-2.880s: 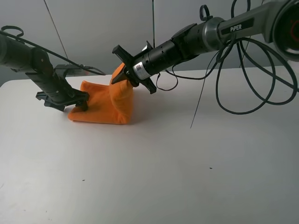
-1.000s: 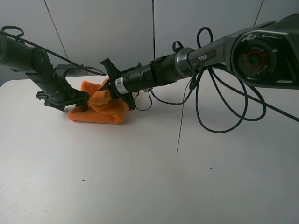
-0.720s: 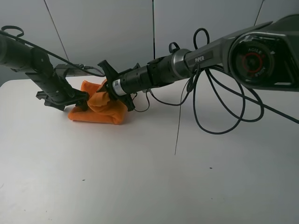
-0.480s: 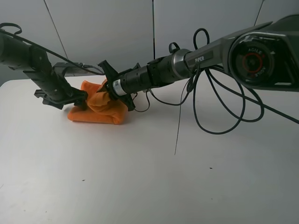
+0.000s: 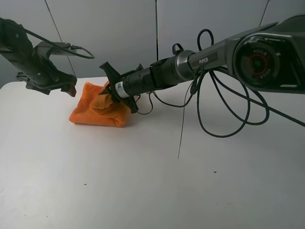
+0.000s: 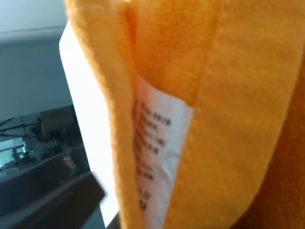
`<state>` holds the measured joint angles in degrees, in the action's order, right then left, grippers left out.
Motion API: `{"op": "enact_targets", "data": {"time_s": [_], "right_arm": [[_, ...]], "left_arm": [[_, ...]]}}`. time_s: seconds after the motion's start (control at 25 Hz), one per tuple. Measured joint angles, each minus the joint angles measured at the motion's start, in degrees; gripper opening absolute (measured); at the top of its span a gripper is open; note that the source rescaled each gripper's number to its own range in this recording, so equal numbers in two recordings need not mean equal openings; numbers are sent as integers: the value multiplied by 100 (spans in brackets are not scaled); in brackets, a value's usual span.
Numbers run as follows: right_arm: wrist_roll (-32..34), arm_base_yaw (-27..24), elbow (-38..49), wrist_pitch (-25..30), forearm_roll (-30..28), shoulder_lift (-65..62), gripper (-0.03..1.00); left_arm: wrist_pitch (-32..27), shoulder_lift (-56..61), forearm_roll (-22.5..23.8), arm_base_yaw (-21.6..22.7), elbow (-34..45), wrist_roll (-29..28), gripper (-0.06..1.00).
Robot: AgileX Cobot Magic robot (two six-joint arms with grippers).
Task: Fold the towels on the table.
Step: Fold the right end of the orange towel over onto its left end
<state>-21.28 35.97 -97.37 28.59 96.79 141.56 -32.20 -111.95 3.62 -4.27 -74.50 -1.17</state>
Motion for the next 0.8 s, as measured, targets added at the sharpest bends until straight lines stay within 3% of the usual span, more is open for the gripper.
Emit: {"op": "enact_targets", "data": {"time_s": [0.36, 0.44, 0.64, 0.72, 0.8], "right_arm": [[-216, 0, 0, 120, 0, 0, 6], [-263, 0, -59, 288, 22, 13, 18], [-336, 0, -430, 766, 154, 13, 65], [-336, 0, -594, 911, 167, 13, 74], [-336, 36, -744, 961, 167, 13, 76]], "left_arm": [[-1003, 882, 51, 197, -945, -12, 100], [-1243, 974, 51, 197, -1236, -12, 100], [-1801, 1010, -7, 197, -1885, -12, 100], [-1914, 1010, -48, 197, -2098, -12, 100], [-1997, 1010, -61, 197, -2261, -12, 100]]}}
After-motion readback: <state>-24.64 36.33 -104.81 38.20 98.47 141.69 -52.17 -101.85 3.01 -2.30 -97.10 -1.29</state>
